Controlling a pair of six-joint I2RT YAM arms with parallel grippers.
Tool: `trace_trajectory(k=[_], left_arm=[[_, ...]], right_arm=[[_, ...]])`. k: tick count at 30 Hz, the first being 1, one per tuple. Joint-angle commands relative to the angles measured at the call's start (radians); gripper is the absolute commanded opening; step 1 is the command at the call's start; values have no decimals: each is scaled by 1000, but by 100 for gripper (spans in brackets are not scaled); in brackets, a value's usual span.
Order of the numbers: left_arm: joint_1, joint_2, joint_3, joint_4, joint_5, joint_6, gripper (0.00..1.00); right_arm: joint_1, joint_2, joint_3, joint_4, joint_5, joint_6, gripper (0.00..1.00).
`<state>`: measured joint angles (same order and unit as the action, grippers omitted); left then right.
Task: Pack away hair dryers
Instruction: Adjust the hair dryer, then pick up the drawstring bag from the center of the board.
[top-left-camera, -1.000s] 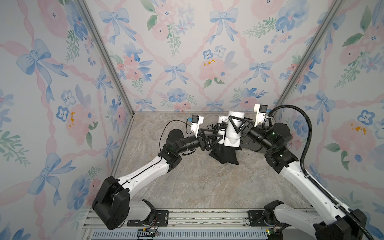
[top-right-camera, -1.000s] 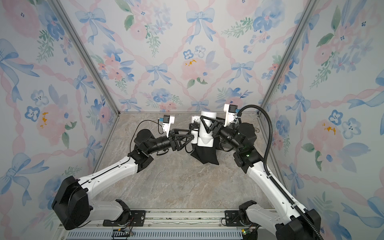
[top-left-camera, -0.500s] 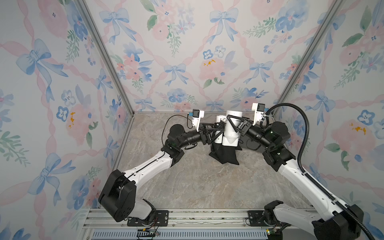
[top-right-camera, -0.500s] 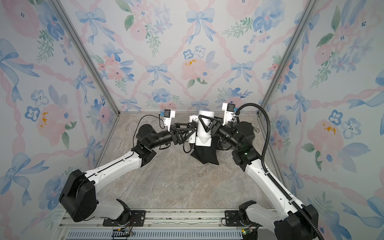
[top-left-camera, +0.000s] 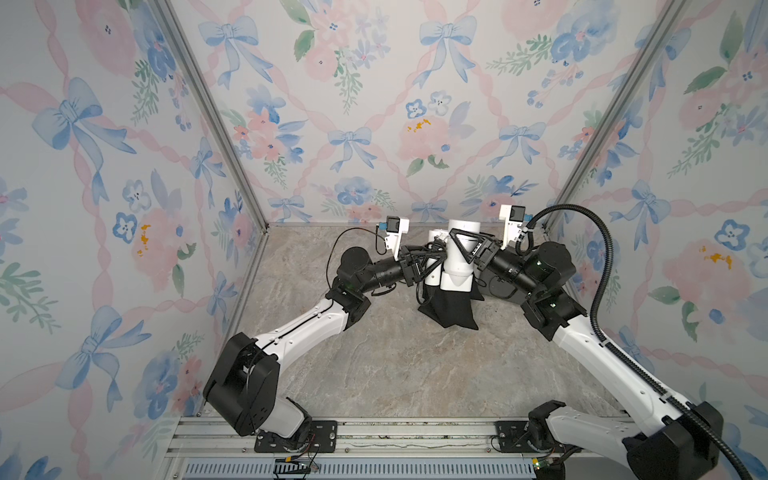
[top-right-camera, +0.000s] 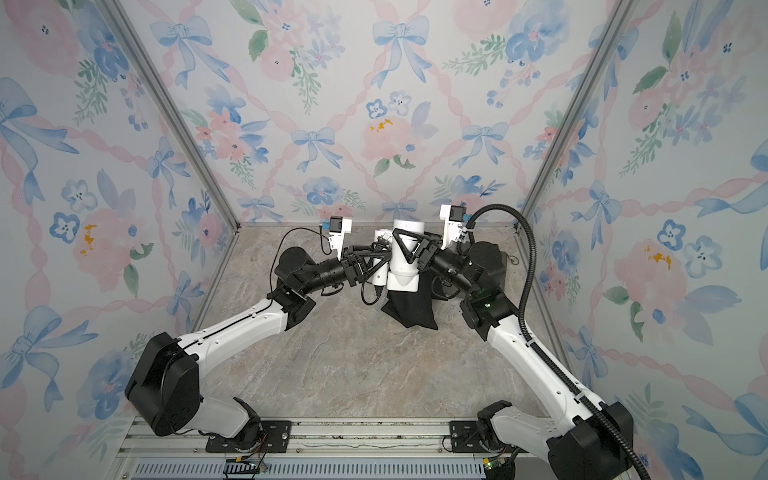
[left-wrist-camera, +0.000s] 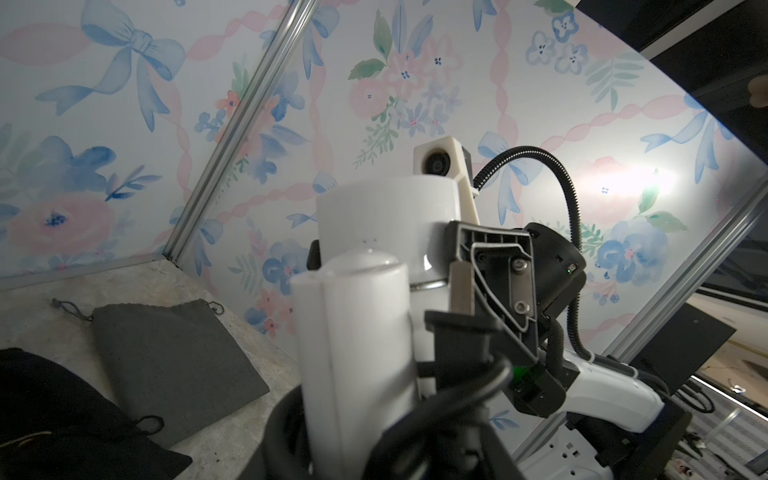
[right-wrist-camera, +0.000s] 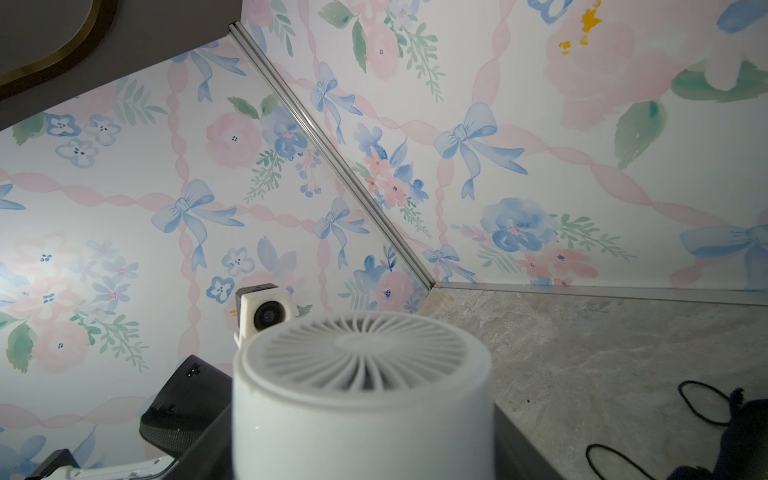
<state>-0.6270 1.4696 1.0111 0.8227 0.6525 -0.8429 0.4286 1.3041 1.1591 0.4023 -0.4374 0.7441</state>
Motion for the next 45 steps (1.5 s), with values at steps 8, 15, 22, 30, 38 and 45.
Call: trace_trajectory(k=[8, 15, 22, 30, 38, 45], left_arm=[[13, -39, -9, 31, 4, -4, 13], [94, -114, -53, 28, 14, -18, 13], [143, -166, -82, -30, 4, 4, 13], [183, -257, -94, -308, -115, 166, 16], [189, -307, -98, -501, -208, 275, 16], [194, -343, -126, -538, -217, 299, 17]], right_arm=[[15, -5, 54, -5, 0, -48, 40], [13, 12, 84, -232, 55, -170, 83], [-11, 40, 96, -325, 174, -195, 92], [-129, 100, 117, -662, 491, -234, 90], [-235, 415, 260, -858, 557, -306, 87], [-268, 701, 519, -961, 621, -354, 84]])
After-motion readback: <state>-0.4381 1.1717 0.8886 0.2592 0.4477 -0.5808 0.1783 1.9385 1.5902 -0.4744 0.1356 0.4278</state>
